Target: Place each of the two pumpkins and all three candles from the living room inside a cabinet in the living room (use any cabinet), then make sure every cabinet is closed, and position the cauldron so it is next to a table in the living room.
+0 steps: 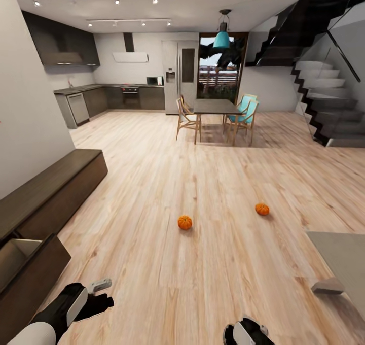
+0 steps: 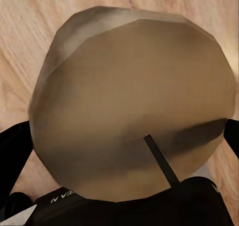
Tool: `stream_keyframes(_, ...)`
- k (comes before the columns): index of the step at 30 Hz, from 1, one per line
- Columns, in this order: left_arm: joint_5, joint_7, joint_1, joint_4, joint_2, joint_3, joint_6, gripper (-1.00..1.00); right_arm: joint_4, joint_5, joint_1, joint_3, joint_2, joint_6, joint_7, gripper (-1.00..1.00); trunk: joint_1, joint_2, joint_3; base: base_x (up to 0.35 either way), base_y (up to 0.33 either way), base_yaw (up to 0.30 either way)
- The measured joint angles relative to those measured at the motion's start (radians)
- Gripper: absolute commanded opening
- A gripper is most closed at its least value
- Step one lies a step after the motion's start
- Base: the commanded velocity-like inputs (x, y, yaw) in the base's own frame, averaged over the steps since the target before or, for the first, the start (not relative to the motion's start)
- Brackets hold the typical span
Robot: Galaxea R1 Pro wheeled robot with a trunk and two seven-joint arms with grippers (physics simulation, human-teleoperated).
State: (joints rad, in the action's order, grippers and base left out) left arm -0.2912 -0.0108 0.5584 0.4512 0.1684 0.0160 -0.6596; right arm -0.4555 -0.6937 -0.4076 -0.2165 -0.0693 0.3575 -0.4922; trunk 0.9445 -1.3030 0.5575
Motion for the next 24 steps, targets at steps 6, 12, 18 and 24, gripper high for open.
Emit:
stream_keyframes(6,0.000,0.000,0.001,0.004,0.004,0.001,-0.001,1.00,-0.041,-0.001,-0.184,0.001,0.002,0.197,-0.005,-1.00,0.000,0.000,0.000,0.331,0.000,0.000)
stream_keyframes(12,0.001,0.000,0.010,0.004,0.011,0.002,-0.013,1.00,-0.046,0.000,-0.310,0.002,-0.001,0.290,-0.005,-1.00,0.000,0.000,0.000,0.332,0.000,0.000)
stream_keyframes(18,0.000,0.001,0.016,0.007,0.033,0.005,-0.018,1.00,-0.152,0.000,-0.327,0.009,-0.015,0.317,-0.006,-1.00,0.000,0.000,0.000,0.332,0.000,0.000)
stream_keyframes(24,0.000,0.003,0.016,0.007,0.026,0.003,-0.017,1.00,-0.162,0.000,-0.326,0.015,-0.006,0.316,-0.003,-1.00,0.000,0.000,0.000,0.332,0.000,0.000)
